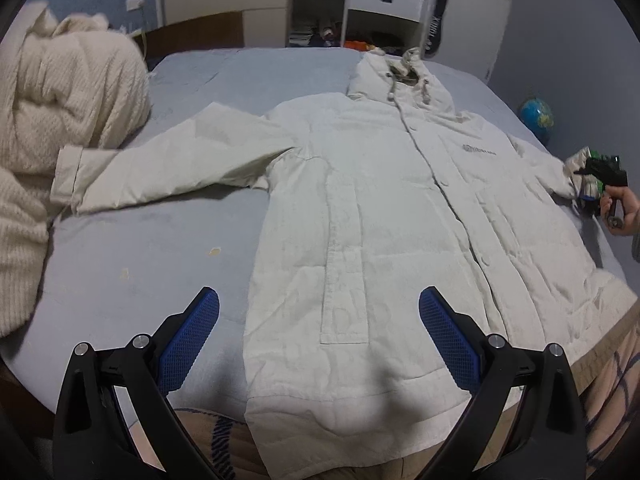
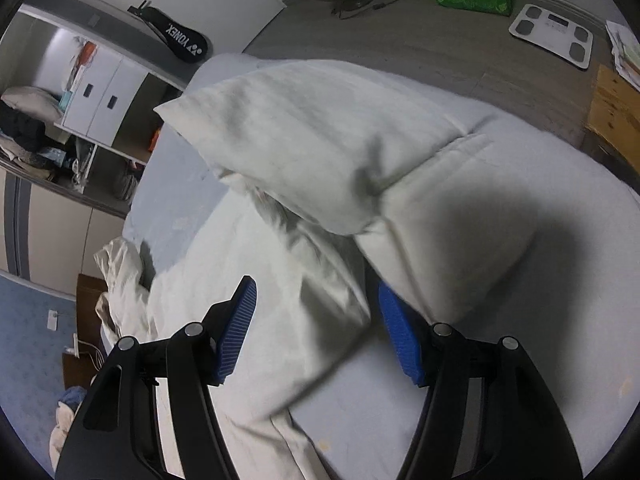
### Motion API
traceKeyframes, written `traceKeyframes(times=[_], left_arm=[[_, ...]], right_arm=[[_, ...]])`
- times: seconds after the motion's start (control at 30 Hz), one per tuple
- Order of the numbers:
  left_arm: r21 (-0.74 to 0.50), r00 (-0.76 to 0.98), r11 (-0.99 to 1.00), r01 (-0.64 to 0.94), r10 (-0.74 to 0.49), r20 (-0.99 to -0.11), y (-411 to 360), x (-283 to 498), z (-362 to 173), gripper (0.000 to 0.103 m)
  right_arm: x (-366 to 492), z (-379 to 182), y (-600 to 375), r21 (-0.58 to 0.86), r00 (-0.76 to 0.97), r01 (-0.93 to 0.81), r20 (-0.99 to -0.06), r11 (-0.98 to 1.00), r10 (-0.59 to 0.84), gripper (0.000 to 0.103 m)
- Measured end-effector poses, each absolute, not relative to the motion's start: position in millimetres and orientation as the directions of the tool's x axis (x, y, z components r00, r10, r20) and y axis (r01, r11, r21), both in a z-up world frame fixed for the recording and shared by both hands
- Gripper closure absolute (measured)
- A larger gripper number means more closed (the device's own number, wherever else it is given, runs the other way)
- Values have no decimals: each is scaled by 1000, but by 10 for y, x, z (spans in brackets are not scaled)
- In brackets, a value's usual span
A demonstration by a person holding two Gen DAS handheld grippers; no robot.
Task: Fold large clothes
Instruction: 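Fold the held sleeve across the coat's chest with the right gripper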
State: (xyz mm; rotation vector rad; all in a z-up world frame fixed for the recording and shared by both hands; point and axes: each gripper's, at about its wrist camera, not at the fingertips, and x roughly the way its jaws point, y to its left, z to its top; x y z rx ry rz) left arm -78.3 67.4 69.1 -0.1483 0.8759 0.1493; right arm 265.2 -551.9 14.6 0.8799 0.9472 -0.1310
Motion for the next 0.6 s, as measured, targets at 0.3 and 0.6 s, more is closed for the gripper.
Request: traceKeyframes(times=[0.3,0.6], left_arm=[[-128,603,950,-285,74,-795,895,-752,608,7],[-124,600,953,-276,70,-797,908,-689,557,7]], right_arm=[[3103,231,-5815,620,662,493,-722,610,199,44],[3081,688,-5722,720,767,287,-568,631,299,95]])
